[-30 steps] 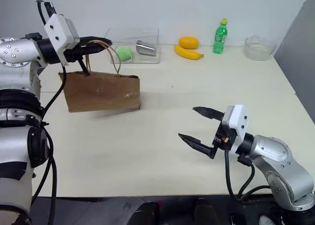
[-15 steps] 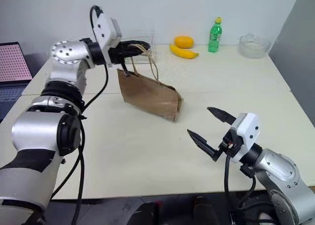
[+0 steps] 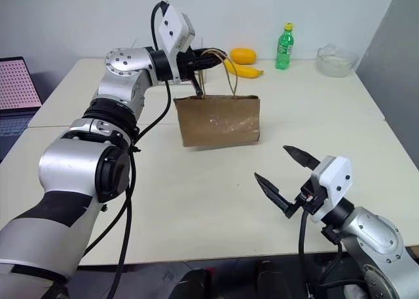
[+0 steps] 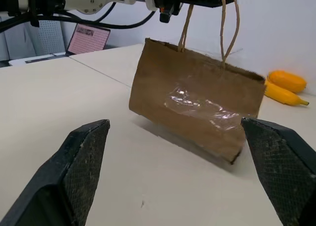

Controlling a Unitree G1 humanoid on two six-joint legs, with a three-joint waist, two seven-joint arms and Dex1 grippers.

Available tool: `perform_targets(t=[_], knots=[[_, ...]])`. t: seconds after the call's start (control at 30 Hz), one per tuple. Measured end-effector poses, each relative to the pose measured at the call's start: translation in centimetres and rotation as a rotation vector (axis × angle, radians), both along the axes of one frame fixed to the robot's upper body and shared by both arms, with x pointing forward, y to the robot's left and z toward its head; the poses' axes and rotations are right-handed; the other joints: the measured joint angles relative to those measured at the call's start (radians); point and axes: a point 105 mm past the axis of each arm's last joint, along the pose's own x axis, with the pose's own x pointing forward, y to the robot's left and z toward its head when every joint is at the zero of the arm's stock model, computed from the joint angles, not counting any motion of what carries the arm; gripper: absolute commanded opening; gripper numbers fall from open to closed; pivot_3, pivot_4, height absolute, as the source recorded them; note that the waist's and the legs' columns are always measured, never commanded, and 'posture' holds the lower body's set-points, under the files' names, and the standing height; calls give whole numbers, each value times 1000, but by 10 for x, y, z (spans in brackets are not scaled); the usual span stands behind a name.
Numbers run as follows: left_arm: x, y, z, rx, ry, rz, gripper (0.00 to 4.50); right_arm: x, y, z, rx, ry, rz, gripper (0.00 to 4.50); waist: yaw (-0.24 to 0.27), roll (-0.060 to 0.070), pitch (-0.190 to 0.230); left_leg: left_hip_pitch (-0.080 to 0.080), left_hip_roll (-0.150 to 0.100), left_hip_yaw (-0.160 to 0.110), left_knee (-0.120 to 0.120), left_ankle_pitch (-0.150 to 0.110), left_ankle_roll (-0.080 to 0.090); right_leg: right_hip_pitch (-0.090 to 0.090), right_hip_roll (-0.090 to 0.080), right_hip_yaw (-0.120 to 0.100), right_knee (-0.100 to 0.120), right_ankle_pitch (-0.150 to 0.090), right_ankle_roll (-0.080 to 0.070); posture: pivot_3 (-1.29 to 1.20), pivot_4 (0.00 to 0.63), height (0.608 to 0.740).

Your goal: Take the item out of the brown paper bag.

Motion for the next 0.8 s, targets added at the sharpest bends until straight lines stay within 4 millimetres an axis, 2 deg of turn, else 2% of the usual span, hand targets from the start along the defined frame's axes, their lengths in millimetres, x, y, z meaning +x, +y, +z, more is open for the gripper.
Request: perform_targets(t=[0.2,0.43,0.8], knots=[[-1,-1,-3,31,-7,-8,15,1,-1,0,-7,-6,-15,4500,0,0,0,0,0,0,0,0,0,0,0,0,0,0,0,0,150,740],[-2,0,-17,59,5,-33,15,1,4,0,-2,-6,6,4500,0,0,0,0,0,0,1,0,0,0,0,0,0,0,0,0,150,740],[-8,1,-13,39,-4,-82,15,0,6,0,-2,-5,19,4500,0,0,0,0,0,0,2,0,0,0,0,0,1,0,0,0,150,740]])
